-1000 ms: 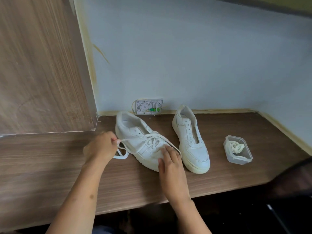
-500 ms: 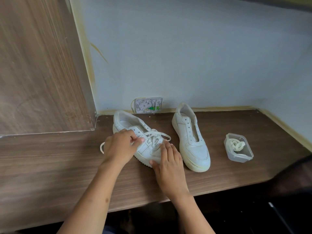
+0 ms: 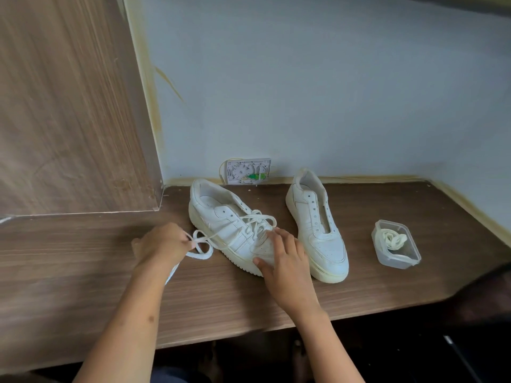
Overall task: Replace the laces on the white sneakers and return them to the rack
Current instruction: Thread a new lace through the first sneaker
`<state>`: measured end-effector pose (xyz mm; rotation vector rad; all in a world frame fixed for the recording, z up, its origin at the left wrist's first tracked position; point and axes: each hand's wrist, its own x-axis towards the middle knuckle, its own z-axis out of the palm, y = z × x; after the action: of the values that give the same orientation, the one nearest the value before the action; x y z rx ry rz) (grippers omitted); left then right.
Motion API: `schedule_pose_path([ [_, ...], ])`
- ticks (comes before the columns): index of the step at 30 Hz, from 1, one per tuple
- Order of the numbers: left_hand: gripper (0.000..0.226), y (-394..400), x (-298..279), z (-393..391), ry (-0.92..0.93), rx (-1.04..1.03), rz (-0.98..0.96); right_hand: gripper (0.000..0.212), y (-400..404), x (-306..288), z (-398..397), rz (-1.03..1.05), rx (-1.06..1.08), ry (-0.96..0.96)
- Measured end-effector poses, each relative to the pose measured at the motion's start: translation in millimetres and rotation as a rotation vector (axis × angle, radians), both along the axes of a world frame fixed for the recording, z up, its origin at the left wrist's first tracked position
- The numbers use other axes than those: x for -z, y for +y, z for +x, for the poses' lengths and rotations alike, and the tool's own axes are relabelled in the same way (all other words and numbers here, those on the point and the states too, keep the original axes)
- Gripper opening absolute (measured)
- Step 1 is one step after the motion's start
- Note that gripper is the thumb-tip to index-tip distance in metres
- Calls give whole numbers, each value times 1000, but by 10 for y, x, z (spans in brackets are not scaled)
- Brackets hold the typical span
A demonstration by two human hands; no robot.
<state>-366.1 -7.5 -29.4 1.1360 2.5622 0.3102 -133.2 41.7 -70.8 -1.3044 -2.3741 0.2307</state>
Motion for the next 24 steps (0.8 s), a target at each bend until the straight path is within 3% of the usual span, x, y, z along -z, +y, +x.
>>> schedule_pose_path([
  [4, 44, 37, -64, 218, 63, 199, 359, 56, 1, -5, -34, 28, 36, 20],
  [9, 36, 173, -81, 456, 162, 344, 468, 85, 3, 56, -75, 6, 75, -39],
  [12, 33, 196, -89, 464, 270, 331, 415, 93, 31, 25, -51, -14, 75, -48],
  [16, 27, 147, -147, 275, 215, 34, 327, 88, 37, -51, -31, -83, 68, -26],
  [19, 26, 75, -58, 33, 128, -143, 112, 86, 44, -75, -33, -117, 66, -25],
  [22, 24, 50, 15, 5, 69, -152, -66, 83, 58, -83, -33, -120, 68, -20],
  [24, 21, 54, -13, 50, 101, -101, -28, 81, 58, -89, -29, -118, 74, -9],
])
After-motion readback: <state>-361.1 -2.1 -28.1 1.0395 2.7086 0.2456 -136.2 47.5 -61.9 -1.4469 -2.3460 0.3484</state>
